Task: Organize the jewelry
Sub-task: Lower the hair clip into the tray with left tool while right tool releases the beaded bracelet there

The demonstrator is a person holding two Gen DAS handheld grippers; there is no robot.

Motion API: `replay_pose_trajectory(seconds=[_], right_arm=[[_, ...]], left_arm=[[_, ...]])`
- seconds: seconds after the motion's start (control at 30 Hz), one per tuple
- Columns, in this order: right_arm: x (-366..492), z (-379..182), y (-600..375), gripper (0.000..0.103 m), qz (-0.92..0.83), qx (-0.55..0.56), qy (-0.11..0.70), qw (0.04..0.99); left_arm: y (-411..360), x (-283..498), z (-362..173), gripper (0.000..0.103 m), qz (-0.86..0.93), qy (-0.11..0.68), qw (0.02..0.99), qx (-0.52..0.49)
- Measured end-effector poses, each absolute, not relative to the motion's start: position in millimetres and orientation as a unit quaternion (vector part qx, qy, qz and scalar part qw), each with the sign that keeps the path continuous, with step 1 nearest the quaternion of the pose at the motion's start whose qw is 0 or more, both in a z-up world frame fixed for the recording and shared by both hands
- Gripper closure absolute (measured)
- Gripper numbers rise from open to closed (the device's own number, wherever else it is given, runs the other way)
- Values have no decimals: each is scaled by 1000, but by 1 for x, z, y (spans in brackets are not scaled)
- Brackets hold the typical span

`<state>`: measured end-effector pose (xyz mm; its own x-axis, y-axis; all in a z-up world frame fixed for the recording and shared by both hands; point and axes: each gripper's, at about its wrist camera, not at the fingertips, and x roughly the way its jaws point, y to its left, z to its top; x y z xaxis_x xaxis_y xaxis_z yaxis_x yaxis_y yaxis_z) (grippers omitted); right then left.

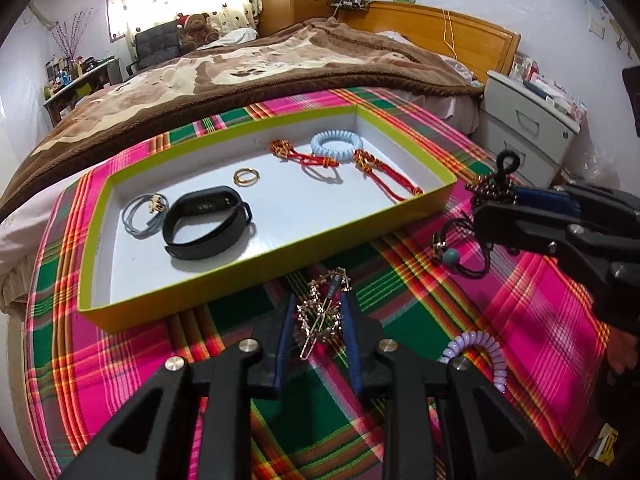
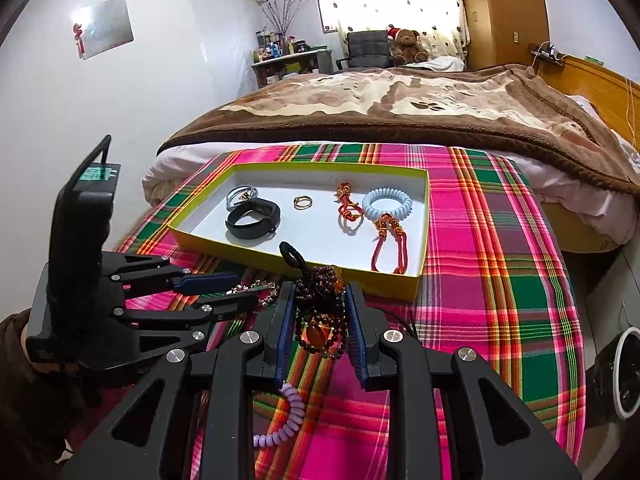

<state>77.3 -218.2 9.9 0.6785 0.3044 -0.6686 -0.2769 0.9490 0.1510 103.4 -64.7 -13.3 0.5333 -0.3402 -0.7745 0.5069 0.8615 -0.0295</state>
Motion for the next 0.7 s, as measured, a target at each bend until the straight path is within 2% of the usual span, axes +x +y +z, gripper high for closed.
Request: replay_pose_trajectory(seconds=[0.7], right_arm=[[97,29,-201,78,164,16,361,918]], left_arm=[[-29,131,30,78,-235,395,887,57]])
